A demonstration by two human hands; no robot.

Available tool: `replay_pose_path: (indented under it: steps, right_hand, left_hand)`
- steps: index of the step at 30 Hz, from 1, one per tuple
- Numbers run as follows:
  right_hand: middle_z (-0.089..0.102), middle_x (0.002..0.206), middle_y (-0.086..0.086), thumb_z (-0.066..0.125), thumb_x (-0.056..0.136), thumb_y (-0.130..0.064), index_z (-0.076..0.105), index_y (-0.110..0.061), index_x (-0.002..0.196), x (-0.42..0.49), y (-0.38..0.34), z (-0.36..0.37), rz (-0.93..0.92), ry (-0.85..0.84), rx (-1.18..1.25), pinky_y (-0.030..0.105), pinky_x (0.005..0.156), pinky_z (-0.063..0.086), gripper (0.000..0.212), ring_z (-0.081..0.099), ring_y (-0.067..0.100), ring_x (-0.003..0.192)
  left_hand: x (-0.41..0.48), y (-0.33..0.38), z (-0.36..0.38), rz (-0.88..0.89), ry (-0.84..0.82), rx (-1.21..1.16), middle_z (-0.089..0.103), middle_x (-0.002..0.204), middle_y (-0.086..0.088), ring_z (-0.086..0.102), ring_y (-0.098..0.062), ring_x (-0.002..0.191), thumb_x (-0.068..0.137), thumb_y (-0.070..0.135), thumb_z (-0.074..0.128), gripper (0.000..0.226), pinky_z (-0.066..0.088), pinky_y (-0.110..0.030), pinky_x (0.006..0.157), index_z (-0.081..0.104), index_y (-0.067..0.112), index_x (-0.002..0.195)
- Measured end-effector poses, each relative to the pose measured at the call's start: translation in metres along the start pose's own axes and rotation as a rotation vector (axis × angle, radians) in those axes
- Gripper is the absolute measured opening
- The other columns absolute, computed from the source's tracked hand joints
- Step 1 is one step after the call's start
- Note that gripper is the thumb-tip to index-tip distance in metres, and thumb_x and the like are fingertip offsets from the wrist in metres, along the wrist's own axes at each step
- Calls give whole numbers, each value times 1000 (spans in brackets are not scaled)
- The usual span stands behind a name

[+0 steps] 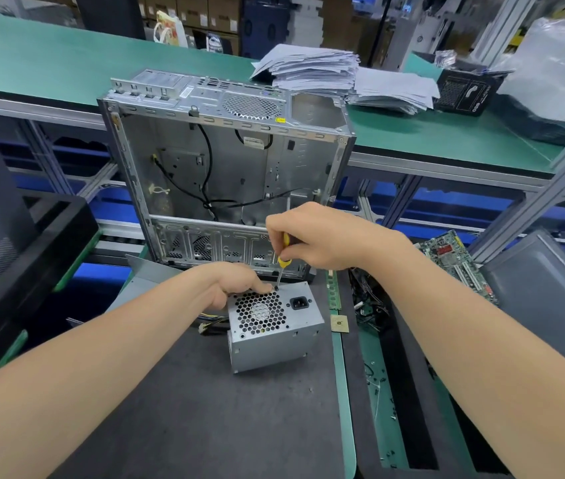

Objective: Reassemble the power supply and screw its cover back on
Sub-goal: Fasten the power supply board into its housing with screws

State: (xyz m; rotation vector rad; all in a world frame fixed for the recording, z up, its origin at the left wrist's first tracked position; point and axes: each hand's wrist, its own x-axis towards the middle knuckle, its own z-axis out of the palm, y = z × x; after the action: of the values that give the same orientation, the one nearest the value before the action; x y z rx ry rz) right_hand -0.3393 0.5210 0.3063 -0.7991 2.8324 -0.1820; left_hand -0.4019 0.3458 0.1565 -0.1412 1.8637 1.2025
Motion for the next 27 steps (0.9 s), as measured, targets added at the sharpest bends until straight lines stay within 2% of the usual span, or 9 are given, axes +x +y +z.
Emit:
replay_pose_path:
  steps: [3,4,7,10,15,18,20,21,27]
  right_hand:
    - [64,101,-9,68,92,-2,57,-26,103,-2,6,-8,-35,-40,-44,42,78,54,27,60,16,95]
    - [63,102,-8,68,95,-11,57,-26,107,-1,3,-6,-30,-32,-37,41,77,52,23,59,17,95]
    - [55,101,-5,58,103,-39,54,-22,113,7,-4,8,52,88,-5,39,76,47,20,57,21,93]
    - [57,99,-4,58,103,-20,56,-20,109,11,-5,13,28,132,41,35,79,48,6,58,19,93]
    - [58,105,-9,62,94,0,58,-26,106,2,-2,4,16,65,111,37,84,52,29,57,13,98]
    - [57,105,-11,62,93,4,59,-27,104,0,0,2,12,47,95,35,84,52,34,56,10,97]
    - [57,105,-13,62,91,8,58,-28,102,-2,0,2,-4,36,93,33,83,52,37,56,7,97]
    - [57,105,-14,62,90,9,58,-28,101,-2,-1,2,-17,32,90,31,81,52,39,55,5,97]
    - [56,98,-13,66,94,-4,58,-25,97,4,-4,5,4,69,29,30,76,48,22,54,9,92]
  left_hand:
    - [-7,3,1,-39,-28,-9,68,117,-9,70,-22,96,92,24,78,43,62,-33,69,60,4,126]
    - [-8,2,1,-46,-36,-11,71,112,-9,70,-22,94,93,23,77,35,62,-32,68,63,5,119]
    - [-8,1,1,-46,-42,-60,76,114,-14,71,-29,106,95,18,72,19,57,-46,101,72,5,109]
    - [-12,1,2,-47,-45,-45,73,119,-15,68,-31,116,97,19,68,12,51,-50,109,73,8,99]
    - [-11,1,1,-33,-46,-30,69,127,-13,63,-29,123,95,24,72,21,47,-48,114,70,9,110]
    - [-10,2,0,-40,-60,-41,80,81,-2,78,-14,80,95,23,75,21,65,-35,76,67,10,110]
    - [-8,3,-2,-56,-52,-44,72,56,5,70,-6,49,95,20,75,14,55,-23,41,64,12,99]
    - [-8,2,-2,-65,-56,-51,73,58,4,70,-7,49,95,20,76,14,54,-23,39,66,12,99]
    - [-12,1,-3,-109,-95,-112,76,115,-15,74,-30,105,90,16,80,32,58,-47,98,72,3,118]
